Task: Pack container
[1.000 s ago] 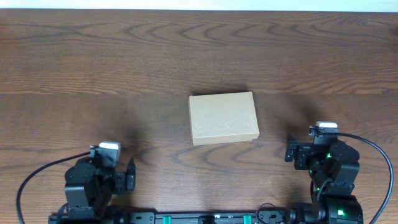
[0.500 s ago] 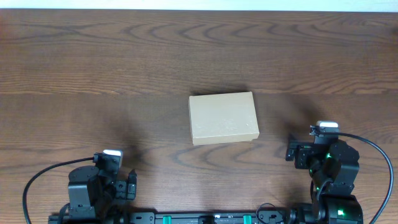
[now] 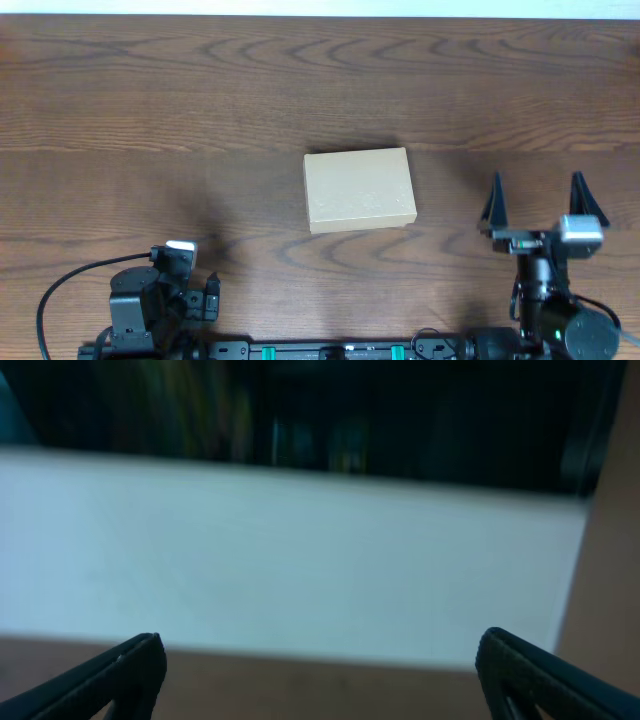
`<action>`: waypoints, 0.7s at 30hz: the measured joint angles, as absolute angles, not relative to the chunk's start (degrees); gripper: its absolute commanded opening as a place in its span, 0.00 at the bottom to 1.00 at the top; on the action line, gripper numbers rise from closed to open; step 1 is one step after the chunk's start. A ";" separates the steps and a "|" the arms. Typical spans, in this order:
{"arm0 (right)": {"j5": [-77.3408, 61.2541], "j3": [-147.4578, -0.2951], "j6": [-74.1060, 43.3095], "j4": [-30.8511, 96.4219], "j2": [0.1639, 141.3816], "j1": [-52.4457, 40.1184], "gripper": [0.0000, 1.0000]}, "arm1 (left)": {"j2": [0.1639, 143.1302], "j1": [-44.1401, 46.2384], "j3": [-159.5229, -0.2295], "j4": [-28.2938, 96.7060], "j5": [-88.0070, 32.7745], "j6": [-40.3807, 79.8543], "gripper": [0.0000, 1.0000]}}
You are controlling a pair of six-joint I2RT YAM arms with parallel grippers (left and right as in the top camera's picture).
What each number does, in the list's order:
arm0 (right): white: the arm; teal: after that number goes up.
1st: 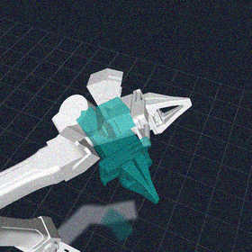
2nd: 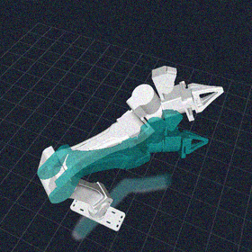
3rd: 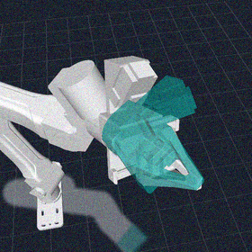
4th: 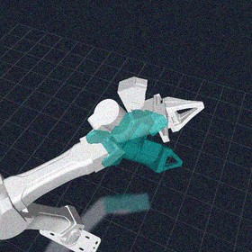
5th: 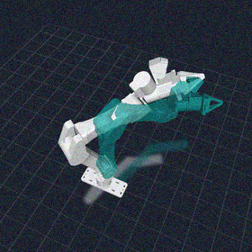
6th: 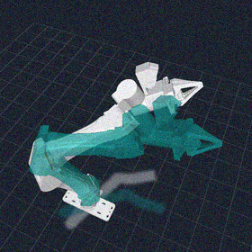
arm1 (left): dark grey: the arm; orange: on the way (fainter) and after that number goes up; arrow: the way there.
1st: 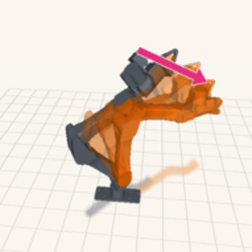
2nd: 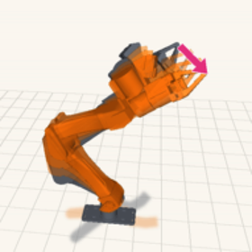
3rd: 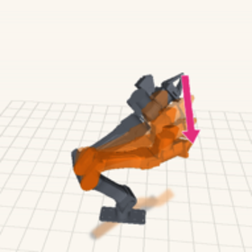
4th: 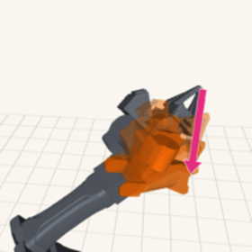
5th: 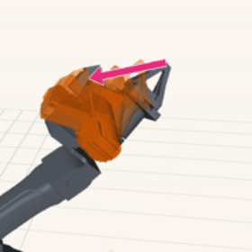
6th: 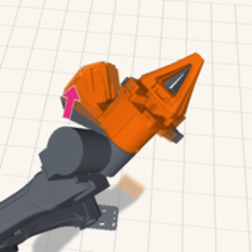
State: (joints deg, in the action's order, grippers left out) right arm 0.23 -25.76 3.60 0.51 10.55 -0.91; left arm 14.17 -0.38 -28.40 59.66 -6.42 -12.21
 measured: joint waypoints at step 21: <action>-0.91 -8.27 -0.86 -0.05 0.43 -3.73 0.99 | 14.17 -0.38 -28.40 59.66 -6.42 -12.21 0.95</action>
